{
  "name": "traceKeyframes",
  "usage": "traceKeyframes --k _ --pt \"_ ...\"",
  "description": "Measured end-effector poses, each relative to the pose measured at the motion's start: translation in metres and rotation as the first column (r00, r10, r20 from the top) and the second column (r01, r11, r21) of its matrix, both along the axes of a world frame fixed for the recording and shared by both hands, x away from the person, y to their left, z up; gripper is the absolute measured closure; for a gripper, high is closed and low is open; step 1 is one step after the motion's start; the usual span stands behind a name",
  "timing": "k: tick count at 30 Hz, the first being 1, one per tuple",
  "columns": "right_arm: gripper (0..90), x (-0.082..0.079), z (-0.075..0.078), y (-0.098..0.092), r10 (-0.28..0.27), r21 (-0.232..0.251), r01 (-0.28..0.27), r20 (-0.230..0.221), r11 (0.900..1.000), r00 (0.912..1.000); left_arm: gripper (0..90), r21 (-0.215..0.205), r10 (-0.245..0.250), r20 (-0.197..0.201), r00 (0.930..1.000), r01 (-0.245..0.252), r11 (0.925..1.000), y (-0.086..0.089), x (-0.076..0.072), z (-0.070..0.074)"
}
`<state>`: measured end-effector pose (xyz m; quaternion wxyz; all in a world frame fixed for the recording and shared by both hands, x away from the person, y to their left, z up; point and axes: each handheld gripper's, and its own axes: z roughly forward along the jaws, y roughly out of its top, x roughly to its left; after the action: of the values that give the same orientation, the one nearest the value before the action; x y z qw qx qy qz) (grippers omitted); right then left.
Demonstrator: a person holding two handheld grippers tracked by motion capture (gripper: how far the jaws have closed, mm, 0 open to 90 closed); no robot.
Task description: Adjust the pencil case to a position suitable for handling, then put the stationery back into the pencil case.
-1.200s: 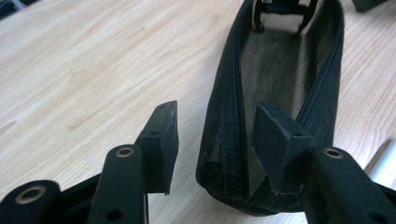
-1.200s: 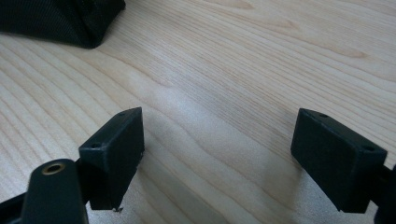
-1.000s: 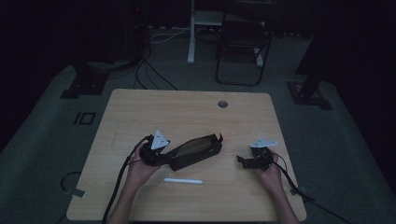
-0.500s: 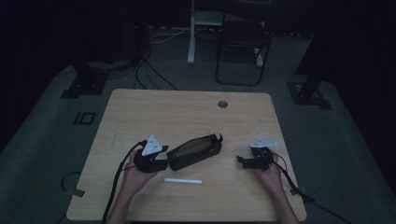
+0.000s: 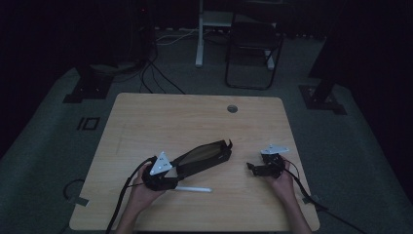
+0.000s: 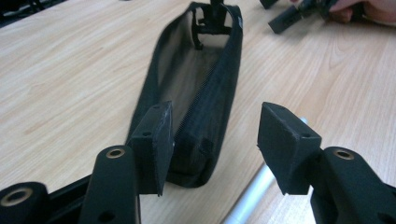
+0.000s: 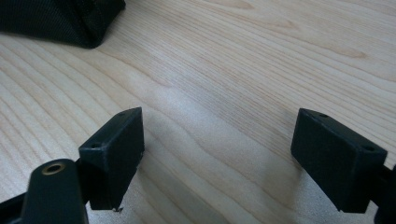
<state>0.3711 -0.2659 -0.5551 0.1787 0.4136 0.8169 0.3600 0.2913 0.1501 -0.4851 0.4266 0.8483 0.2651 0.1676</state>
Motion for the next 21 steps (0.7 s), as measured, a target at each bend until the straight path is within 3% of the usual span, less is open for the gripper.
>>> traceKeyframes --k 10,14,21 --pt "17.4 0.000 0.000 0.000 0.002 0.000 -0.002 0.001 1.000 1.0000 41.5 0.048 -0.015 -0.035 0.9993 0.016 0.9987 -0.010 -0.003 -0.018" --pt "17.4 0.000 0.000 0.000 0.002 0.000 -0.002 0.000 1.000 1.0000 41.1 0.049 -0.023 -0.050 0.9985 0.026 0.9985 -0.011 -0.004 -0.025" --pt "17.4 0.000 0.000 0.000 0.002 0.000 -0.002 0.000 1.000 1.0000 40.9 0.062 -0.039 -0.024 0.9990 0.040 0.9973 -0.015 -0.010 -0.026"
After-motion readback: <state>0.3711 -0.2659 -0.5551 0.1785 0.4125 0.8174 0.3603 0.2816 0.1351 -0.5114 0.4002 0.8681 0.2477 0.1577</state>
